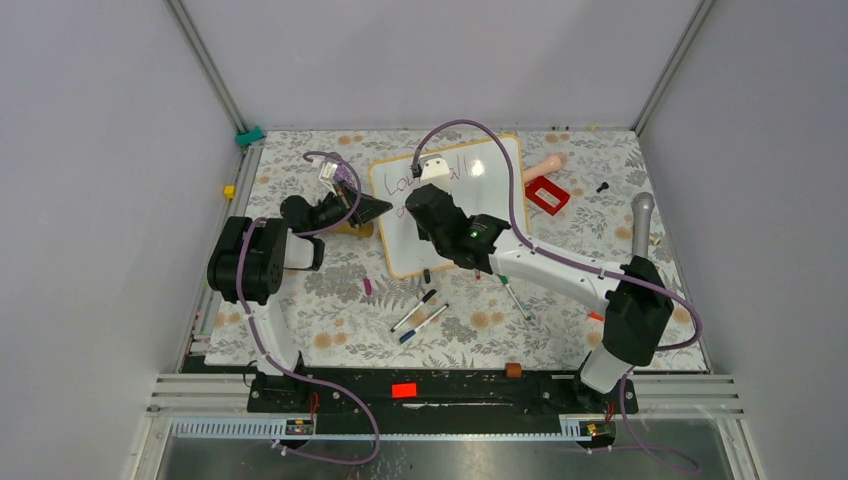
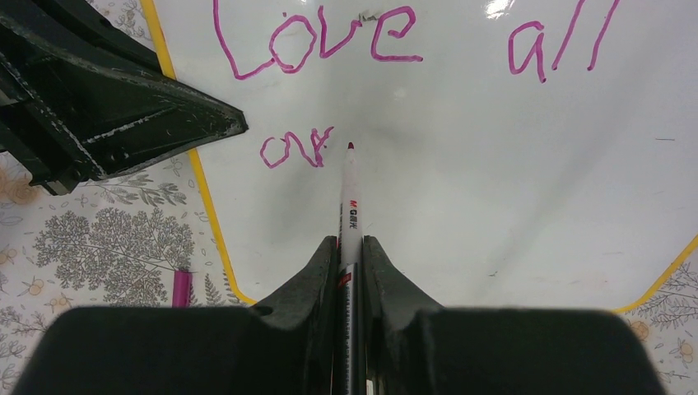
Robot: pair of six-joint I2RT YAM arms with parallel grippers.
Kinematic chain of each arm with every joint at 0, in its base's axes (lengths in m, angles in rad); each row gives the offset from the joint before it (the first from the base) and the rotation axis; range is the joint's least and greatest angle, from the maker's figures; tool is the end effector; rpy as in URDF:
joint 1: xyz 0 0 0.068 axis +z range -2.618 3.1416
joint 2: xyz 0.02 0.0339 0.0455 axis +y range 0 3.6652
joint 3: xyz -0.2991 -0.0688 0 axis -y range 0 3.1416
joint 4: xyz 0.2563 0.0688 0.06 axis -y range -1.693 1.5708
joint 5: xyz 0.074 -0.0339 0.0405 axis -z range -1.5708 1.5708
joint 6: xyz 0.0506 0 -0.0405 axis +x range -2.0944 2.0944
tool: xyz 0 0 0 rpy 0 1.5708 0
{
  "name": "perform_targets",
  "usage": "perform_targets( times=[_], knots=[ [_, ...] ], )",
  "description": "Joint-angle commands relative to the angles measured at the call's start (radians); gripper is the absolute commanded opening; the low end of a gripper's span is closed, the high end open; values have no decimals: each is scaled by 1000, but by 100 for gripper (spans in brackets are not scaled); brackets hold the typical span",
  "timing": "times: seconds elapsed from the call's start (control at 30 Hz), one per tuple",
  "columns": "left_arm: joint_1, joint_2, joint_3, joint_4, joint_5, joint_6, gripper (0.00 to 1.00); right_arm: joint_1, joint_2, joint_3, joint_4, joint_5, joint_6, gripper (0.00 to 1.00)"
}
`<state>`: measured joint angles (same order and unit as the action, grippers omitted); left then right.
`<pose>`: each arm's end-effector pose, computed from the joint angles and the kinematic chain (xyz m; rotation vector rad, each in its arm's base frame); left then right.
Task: Write a sentence on the whiteboard
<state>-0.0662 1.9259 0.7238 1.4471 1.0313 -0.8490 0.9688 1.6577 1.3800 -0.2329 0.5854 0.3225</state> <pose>0.3657 -0.0678 0.2007 0.3781 1.5684 -1.4026 0.2554 0.3223 0.3421 -0.2952 1.9751 0.2201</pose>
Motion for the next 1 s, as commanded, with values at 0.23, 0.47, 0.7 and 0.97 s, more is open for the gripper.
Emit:
perform_targets(
  times=[0.23, 0.47, 0.7, 0.97],
  knots=[
    [-12, 58, -5, 24, -25, 67, 0, 8, -58, -30, 54, 36, 6, 0],
    [-14, 59, -9, 27, -7, 117, 0, 8, -74, -56, 70, 34, 3, 0],
    [-13, 55, -22, 28, -29, 138, 0, 8, -73, -59, 73, 31, -5, 0],
    [-13, 76, -2, 27, 14, 137, 0, 8, -77, -82, 106, 22, -17, 0]
  ],
)
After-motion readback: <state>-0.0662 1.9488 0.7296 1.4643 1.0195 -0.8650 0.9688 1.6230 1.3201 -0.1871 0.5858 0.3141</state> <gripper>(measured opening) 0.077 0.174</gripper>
